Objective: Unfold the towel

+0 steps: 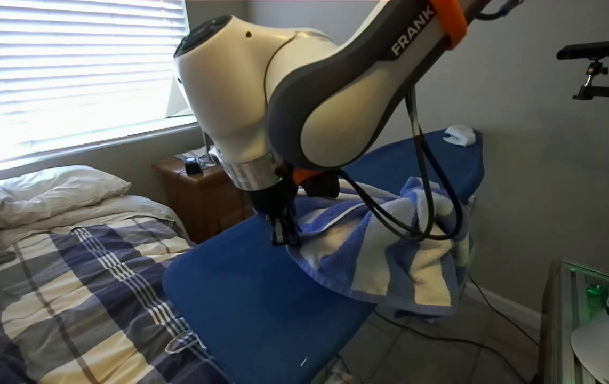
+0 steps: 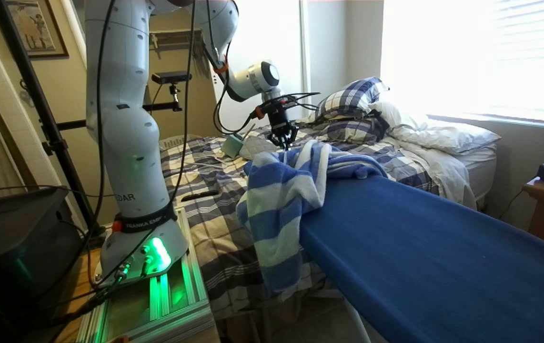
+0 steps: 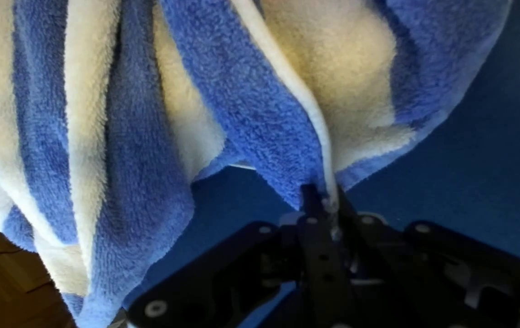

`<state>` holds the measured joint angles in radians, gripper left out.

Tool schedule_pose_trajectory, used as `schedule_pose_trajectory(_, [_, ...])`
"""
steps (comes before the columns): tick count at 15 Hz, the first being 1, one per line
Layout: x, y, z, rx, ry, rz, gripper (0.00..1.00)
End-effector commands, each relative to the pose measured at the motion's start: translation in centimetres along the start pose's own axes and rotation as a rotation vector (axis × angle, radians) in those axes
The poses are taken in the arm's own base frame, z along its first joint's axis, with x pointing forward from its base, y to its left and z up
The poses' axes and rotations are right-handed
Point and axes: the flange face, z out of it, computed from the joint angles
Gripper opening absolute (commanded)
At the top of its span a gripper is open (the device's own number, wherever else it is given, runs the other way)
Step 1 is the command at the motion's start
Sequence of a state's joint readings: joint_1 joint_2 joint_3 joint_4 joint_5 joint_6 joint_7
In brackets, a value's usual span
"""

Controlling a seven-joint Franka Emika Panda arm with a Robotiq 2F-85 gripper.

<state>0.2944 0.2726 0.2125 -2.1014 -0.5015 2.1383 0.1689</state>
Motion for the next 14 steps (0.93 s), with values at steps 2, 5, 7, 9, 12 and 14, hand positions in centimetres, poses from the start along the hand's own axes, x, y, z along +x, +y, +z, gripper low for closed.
schedule_pose_trajectory(2, [-1.9, 1.7, -3.5, -0.047, 0.044, 0.108, 0.02])
schedule_pose_trajectory(5, [-5.8, 4.1, -7.7, -0.086, 0.114, 0.257, 0.02])
schedule_pose_trajectory(7, [-8.5, 5.6, -10.5, -0.122, 0.145, 0.35, 0.02])
schedule_pose_trajectory(9, [-11.8, 7.3, -13.2, -0.16, 0.161, 0.444, 0.02])
schedule_pose_trajectory(12, [-17.3, 9.3, -16.7, -0.218, 0.165, 0.588, 0.02])
schedule_pose_trajectory(14, [-21.4, 9.9, -18.8, -0.256, 0.152, 0.689, 0.02])
